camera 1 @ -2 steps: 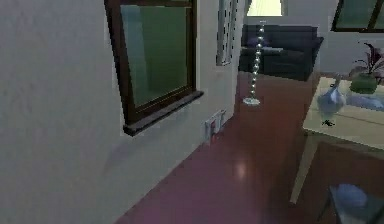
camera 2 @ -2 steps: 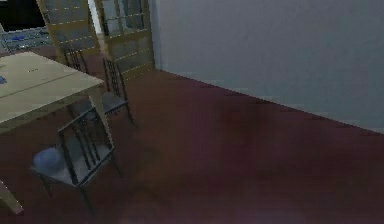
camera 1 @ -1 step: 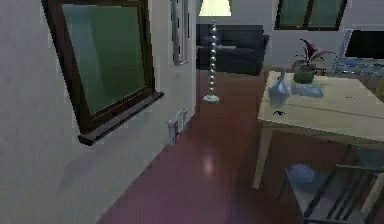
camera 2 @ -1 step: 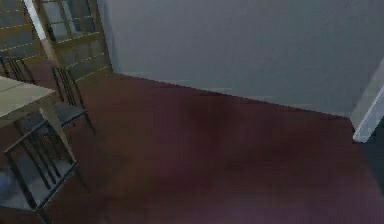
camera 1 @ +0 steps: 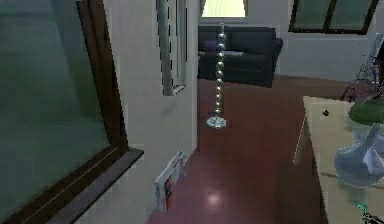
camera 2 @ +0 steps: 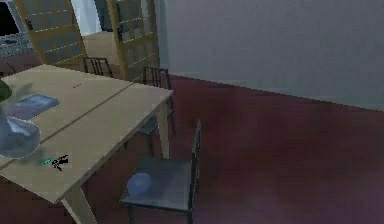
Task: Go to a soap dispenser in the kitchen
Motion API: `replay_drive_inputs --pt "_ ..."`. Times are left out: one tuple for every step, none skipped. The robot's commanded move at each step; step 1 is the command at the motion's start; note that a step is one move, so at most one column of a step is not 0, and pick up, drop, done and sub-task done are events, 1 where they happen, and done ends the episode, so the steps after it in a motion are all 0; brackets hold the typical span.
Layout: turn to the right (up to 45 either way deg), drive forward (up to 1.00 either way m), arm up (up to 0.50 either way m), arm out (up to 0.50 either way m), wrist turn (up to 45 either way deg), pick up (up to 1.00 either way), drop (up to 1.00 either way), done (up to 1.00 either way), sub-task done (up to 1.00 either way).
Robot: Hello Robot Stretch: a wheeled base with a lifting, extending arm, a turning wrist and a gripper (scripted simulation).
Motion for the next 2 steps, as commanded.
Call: replay_drive_inputs --pt "18.0 0.00 0.00 0.00 0.0 0.00 0.00 0.00 0.00" --pt "0.0 0.45 0.00 0.00 0.0 0.00 0.00 0.00 0.00"
